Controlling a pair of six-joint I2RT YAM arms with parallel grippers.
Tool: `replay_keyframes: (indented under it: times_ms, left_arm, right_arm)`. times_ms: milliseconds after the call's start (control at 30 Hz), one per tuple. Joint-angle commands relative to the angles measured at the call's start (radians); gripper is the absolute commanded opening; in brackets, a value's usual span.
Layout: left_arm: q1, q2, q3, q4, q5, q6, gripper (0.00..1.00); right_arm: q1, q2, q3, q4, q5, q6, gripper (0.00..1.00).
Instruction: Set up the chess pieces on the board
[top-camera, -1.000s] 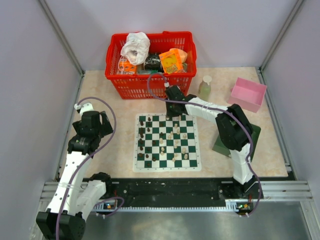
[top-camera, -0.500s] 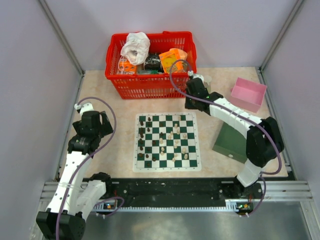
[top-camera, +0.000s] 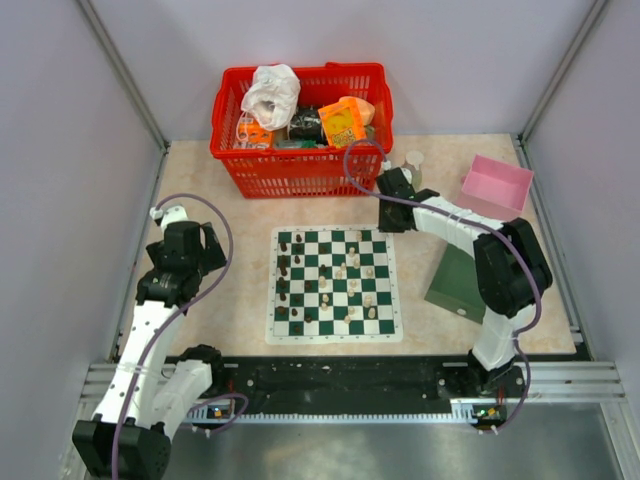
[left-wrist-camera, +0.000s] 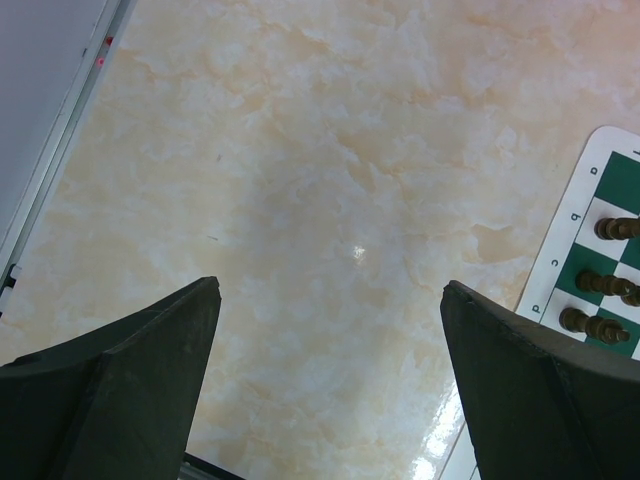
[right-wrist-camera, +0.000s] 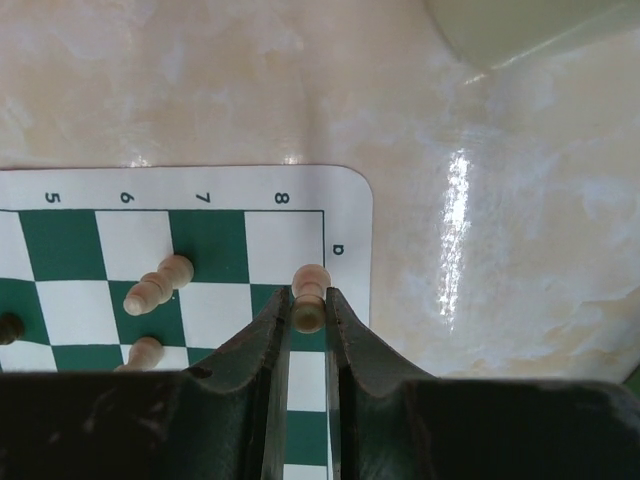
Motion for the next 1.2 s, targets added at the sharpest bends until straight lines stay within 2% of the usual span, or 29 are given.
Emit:
replay_keyframes:
  times_ms: [0,833,1033,1167]
  left_arm:
    - [-0.001,0.002,0.017,0.010,-0.009,-0.008,0.96]
    - [-0.001,0.024,0.025,0.008,0.010,0.000,0.96]
    - [-0.001,0.028,0.025,0.007,0.011,0.000,0.96]
    - [-0.001,0.028,0.025,0.007,0.013,0.000,0.96]
  right_arm:
    - [0.003,0.019,0.026,0.029,-0.015,-0.003,0.11]
    - [0.030,0.097,0.021,0.088,-0.004,-0.017,0.12]
    - [0.035,0.095,0.023,0.089,0.016,-0.028,0.18]
    - [0.035,0.092,0.032,0.098,0.014,-0.031,0.18]
